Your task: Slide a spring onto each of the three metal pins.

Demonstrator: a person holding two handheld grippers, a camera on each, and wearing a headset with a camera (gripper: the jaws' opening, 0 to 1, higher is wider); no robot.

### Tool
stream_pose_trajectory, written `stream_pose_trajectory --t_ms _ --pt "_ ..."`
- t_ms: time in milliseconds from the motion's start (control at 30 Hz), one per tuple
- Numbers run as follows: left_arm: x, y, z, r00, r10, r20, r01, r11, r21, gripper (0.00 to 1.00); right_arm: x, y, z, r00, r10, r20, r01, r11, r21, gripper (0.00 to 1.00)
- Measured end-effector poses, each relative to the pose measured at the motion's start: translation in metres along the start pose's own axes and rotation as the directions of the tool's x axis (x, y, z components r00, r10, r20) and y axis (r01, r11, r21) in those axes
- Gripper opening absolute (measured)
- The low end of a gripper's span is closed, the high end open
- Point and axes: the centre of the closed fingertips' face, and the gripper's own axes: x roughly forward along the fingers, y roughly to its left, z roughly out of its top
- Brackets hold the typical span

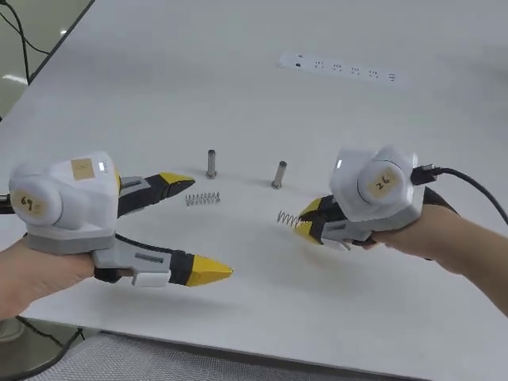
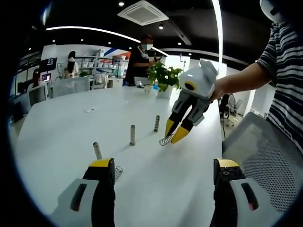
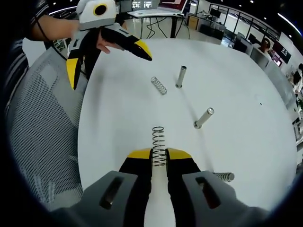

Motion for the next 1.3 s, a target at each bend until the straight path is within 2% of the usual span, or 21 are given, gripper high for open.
stream_pose_trajectory --t_ms 100,200,333,633,800,933,1167,1300 --pt "0.007 -0.003 -0.005 0.9988 -0.042 -0.026 0.043 0.999 0.007 0.8 -0.004 0.002 0.003 0.9999 0.0 0.012 0.0 1.0 -0.004 0.13" --pt "0.012 -0.006 -0.006 0.9971 -0.064 -0.04 0.065 0.998 0.023 0.77 -0.007 0.008 0.006 0.9998 0.004 0.02 -0.003 1.0 -0.016 0.13" --pt "0.02 -0.01 -0.002 0.9943 -0.102 -0.033 0.102 0.995 0.011 0.65 -0.008 0.015 0.007 0.9997 0.017 0.018 -0.017 0.999 -0.038 0.13" --pt "0.044 -0.024 -0.002 0.986 -0.159 -0.049 0.162 0.986 0.045 0.6 -0.009 0.032 0.017 0.9986 0.045 0.028 -0.042 0.994 -0.099 0.13" --pt "0.053 -0.031 0.0 0.9805 -0.186 -0.062 0.19 0.98 0.061 0.52 -0.012 0.036 0.022 0.9977 0.054 0.04 -0.049 0.992 -0.117 0.13" --pt "0.058 -0.03 0.003 0.9801 -0.191 -0.053 0.194 0.979 0.063 0.48 -0.015 0.039 0.023 0.9977 0.054 0.041 -0.048 0.99 -0.131 0.13" --pt "0.061 -0.034 0.003 0.9739 -0.222 -0.047 0.224 0.974 0.041 0.31 -0.021 0.04 0.027 0.9971 0.056 0.052 -0.048 0.989 -0.142 0.13" --pt "0.063 -0.038 0.006 0.9708 -0.238 -0.032 0.239 0.97 0.034 0.28 -0.022 0.041 0.029 0.9966 0.058 0.059 -0.048 0.987 -0.154 0.13"
